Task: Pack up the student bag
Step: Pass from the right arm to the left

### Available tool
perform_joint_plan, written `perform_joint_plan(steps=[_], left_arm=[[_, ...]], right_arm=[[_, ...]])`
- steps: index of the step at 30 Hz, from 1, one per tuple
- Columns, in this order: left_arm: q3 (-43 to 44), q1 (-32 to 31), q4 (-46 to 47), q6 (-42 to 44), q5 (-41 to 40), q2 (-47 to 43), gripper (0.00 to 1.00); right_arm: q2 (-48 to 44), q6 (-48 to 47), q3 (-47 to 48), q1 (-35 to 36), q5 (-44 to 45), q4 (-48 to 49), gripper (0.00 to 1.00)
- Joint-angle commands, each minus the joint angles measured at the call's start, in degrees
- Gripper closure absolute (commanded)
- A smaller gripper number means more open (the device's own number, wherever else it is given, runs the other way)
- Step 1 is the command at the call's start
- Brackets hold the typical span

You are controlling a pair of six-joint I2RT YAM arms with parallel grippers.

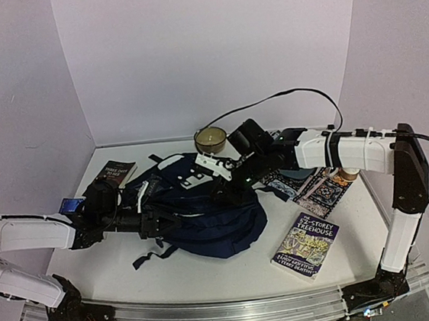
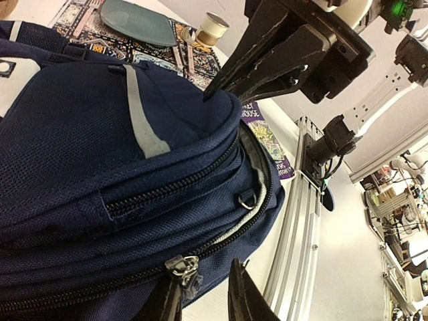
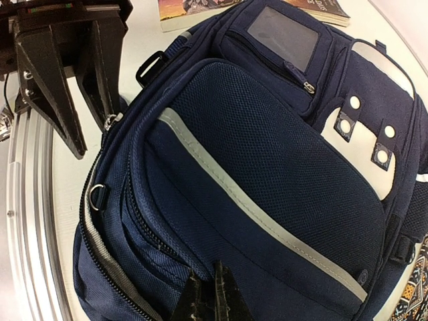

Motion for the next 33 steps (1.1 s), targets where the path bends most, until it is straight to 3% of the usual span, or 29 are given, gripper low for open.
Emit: perform_joint_plan(steps=[1, 7, 13, 15, 19, 22, 27, 33], left_arm=[[-0.5, -0.2, 4.0, -1.2, 0.1, -0.2, 0.71], [-0.1, -0.2, 4.0, -1.9, -1.6, 2.5, 0.71], [0.7, -0.2, 4.0, -2.4, -1.0, 2.2, 0.98], [0.4, -0.2, 3.9, -3.1, -1.4, 0.9, 1.0], [-0.1, -0.2, 1.9, -5.1, -2.4, -2.8, 1.0], [1.1, -0.2, -1.3, -6.2, -2.5, -3.9, 1.0], [4.7, -0.2, -9.8, -5.9, -3.7, -5.4, 1.0], [8.2, -0.2, -16.1, -4.5, -4.3, -6.6, 1.0]], right_arm=[[-0.8, 0.9, 3.1, 0.5, -3.4, 3.6, 1.0], [-1.0, 1.0, 3.3, 0.5, -3.6, 3.6, 1.0], [-1.1, 1.1, 2.7, 0.5, -1.7, 3.6, 1.0], [-1.3, 1.6, 2.5, 0.5, -0.2, 3.6, 0.99], [-2.9, 2.5, 3.2, 1.2, 1.8, 1.7, 0.67], [-6.2, 2.4, 2.1, 2.6, 2.8, 1.5, 0.58], [-9.5, 2.0, 1.4, 6.1, 3.1, -0.4, 0.58], [-5.3, 1.5, 2.0, 10.2, 1.4, -1.3, 0.62]])
